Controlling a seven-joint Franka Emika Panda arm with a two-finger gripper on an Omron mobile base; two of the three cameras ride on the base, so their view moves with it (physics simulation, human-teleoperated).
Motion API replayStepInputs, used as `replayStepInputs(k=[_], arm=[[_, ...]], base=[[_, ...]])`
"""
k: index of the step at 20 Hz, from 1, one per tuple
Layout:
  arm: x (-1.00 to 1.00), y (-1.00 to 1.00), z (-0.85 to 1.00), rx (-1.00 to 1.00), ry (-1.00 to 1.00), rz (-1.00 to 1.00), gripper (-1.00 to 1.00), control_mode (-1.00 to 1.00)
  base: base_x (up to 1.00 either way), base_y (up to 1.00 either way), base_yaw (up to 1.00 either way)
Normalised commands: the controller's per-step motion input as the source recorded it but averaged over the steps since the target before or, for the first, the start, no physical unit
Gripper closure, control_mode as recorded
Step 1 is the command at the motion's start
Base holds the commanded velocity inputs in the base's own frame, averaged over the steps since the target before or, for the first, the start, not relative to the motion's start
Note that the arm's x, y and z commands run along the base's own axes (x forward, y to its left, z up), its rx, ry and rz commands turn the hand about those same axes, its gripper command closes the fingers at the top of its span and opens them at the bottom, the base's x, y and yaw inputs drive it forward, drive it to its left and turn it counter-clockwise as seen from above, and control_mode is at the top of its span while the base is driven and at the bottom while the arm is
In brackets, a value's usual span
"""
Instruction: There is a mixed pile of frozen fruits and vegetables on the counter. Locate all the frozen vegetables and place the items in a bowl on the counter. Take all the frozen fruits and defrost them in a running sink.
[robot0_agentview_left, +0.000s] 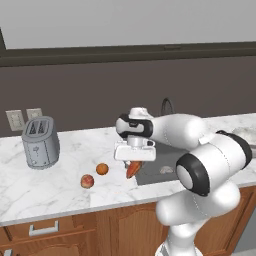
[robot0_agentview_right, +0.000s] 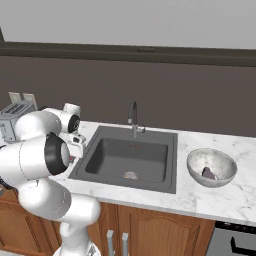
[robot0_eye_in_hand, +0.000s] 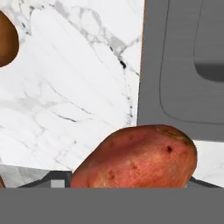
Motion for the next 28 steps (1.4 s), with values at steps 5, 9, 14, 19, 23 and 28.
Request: replayStepInputs(k=[5, 9, 14, 19, 23, 28], arm=[[0.08, -0.35, 0.17, 0.04, -0.01, 0.07, 1.00, -1.00], [0.13, -0.39, 0.15, 0.03, 0.00, 0.05, 1.00, -1.00], [0.14, -0.40, 0.15, 0.02, 0.00, 0.05, 1.00, -1.00], [0.10, -0.42, 0.08, 0.02, 0.01, 0.01, 1.00, -1.00], [0.16, -0.43, -0.01, 0.05, 0.00, 0.00, 1.00, -1.00], [0.22, -0.49, -0.02, 0.06, 0.00, 0.00, 1.00, -1.00]], base=[[0.00, 0.00, 0.00], [0.00, 0.00, 0.00], [0.00, 0.00, 0.00], [0.00, 0.00, 0.00], [0.00, 0.00, 0.00], [0.00, 0.00, 0.00]])
